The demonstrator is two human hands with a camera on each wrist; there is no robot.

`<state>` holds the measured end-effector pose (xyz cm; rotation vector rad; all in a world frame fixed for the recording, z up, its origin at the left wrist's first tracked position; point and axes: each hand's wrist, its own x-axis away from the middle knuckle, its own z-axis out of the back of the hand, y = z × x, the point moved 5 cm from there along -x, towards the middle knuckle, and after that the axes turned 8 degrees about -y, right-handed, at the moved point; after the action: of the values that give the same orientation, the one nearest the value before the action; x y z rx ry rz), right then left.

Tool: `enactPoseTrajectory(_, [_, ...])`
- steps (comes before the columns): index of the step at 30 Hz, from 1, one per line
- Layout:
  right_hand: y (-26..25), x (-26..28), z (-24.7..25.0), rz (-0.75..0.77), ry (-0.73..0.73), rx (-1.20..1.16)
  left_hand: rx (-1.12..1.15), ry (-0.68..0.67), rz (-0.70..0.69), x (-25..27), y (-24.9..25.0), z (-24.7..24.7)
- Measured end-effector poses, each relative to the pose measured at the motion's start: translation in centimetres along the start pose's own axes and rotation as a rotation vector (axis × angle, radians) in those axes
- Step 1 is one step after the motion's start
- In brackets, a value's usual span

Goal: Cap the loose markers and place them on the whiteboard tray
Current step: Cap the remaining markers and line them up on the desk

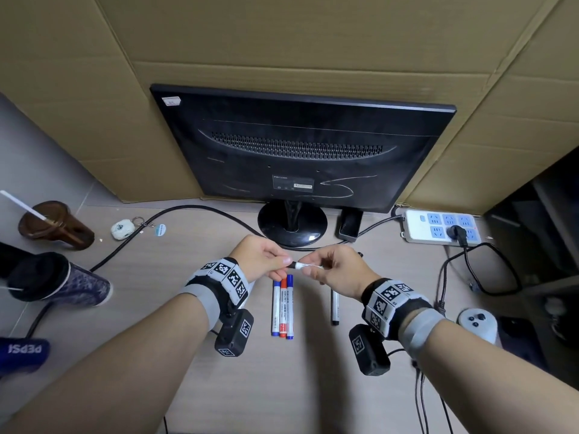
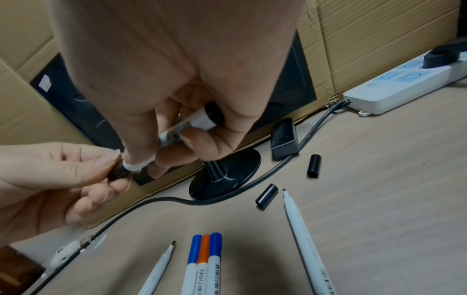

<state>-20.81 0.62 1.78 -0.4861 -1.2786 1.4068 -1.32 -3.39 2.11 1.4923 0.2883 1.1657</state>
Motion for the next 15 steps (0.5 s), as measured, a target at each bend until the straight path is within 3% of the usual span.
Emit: enactPoseTrajectory(15, [0.09,0.12,0.17,-0.059,-0.008,-0.081,-0.092,0.016,-0.046,-0.26,0.73,-0.3])
